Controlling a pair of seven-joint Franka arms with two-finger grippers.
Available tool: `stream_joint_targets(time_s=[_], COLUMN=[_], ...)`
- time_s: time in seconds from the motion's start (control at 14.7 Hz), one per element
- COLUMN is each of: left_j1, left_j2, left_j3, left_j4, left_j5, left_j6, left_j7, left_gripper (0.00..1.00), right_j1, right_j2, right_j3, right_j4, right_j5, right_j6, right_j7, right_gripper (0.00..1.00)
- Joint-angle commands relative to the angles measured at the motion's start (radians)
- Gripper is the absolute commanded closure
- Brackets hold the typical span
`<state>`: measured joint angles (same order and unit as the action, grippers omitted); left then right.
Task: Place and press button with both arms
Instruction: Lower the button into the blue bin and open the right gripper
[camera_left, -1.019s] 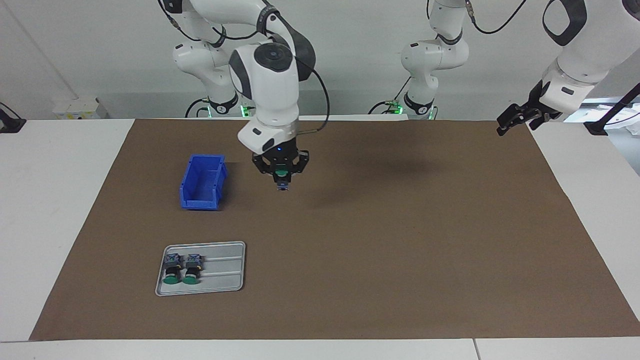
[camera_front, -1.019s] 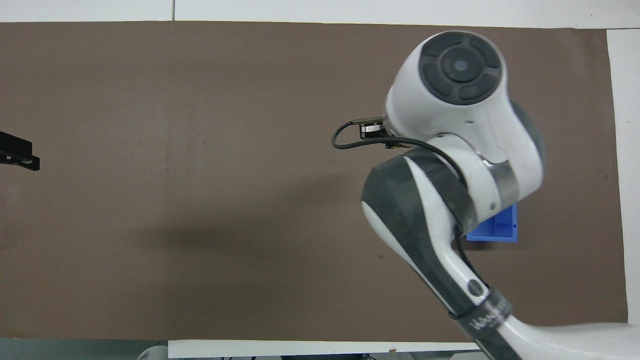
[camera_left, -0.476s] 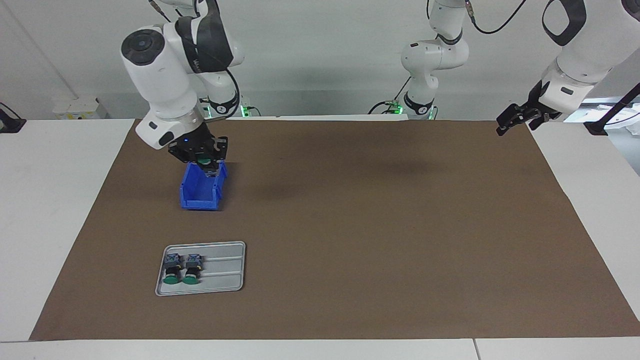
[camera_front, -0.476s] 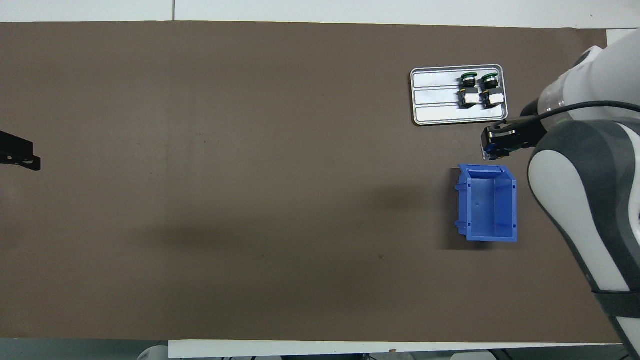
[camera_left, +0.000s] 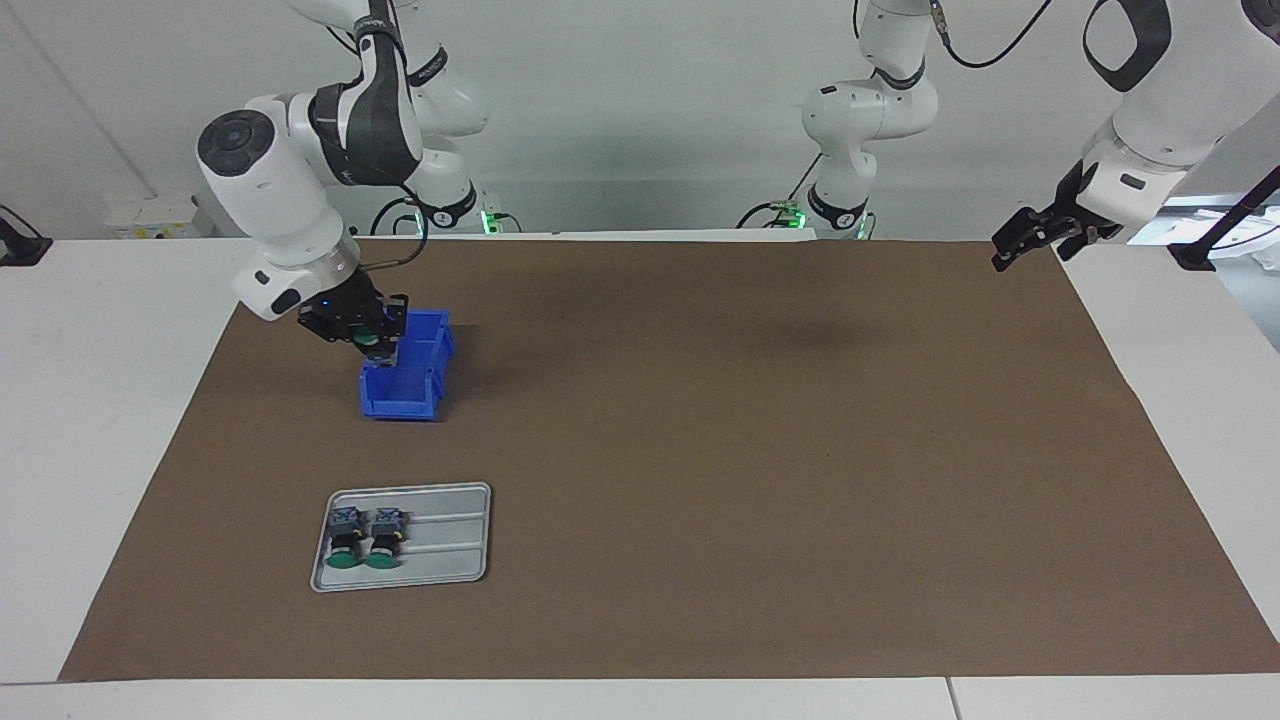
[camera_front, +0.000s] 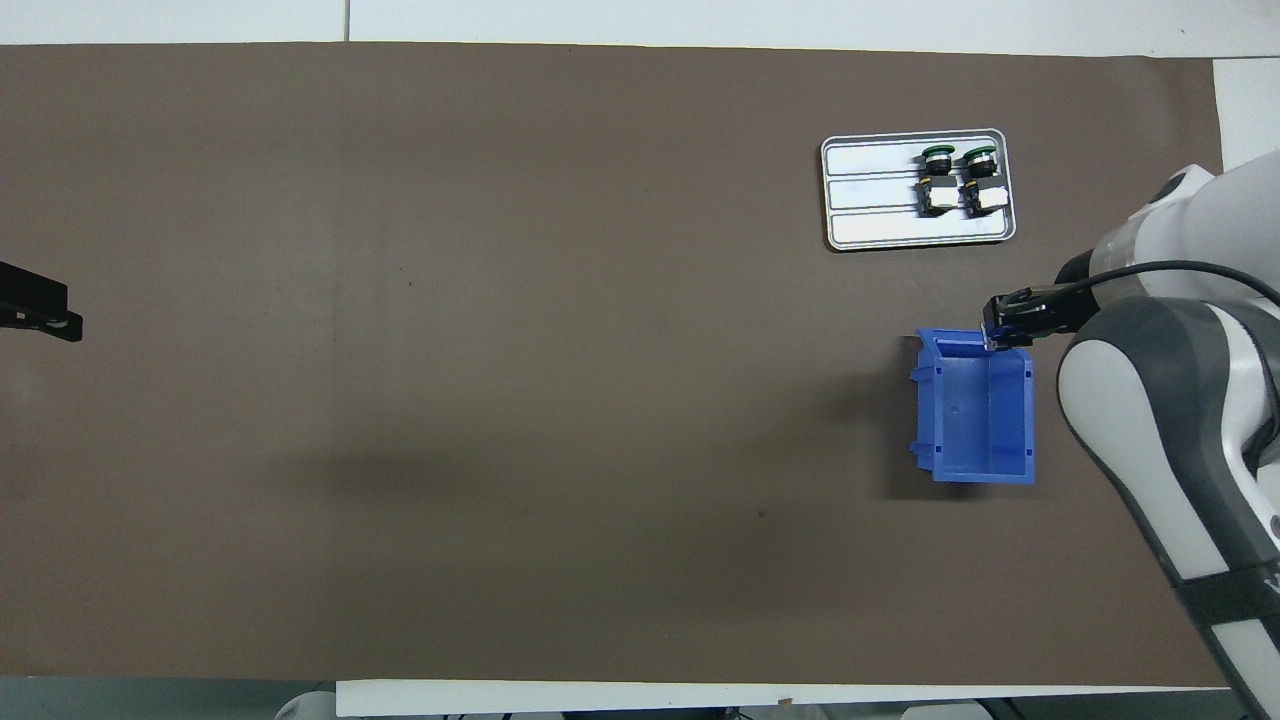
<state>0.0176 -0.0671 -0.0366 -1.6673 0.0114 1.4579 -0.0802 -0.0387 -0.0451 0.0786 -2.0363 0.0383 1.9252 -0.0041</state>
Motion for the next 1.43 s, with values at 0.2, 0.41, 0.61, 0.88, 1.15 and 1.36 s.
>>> stream_joint_targets(time_s=[0.2,0.41,0.61,0.88,1.15,1.36], left_j1=[-0.007,-0.008,-0.008,-0.008,-0.010,-0.024], left_j2=[-0.014,-0.013,-0.013,-0.013,-0.013,-0.016], left_j3=[0.000,-0.002,-0.006,-0.006,-0.008,-0.008], left_j4=[-0.006,-0.006,-0.009,-0.009,-0.009,-0.017], left_j5=[0.008,0.008,0.007,0.001,0.001,0.001], left_j6=[0.007,0.027,0.036,0.039,0.035,0.035], left_j7=[0.013,0.016,0.016,0.019,0.019,0.020], left_gripper=[0.00,0.00,0.00,0.00,0.00,0.00], right_j1=[-0.004,-0.018,-0.020,-0.018,-0.013,-0.013], right_j2=[-0.067,-0.047,-0.029,-0.012,-0.012,-0.012], right_j3=[0.006,0.006,0.004,0.004,0.004,0.004], right_j4=[-0.206,-0.235,-0.281,-0.286,-0.280,-0.249], right_j5=[-0.054,-0.067,-0.069,-0.069,-0.069,-0.069], right_j6=[0.138,0.170,0.231,0.253,0.245,0.229], right_j7=[0.021,0.022,0.024,0.041,0.041,0.038], right_gripper=[1.00,0.99,0.92,0.61,0.37,0.36])
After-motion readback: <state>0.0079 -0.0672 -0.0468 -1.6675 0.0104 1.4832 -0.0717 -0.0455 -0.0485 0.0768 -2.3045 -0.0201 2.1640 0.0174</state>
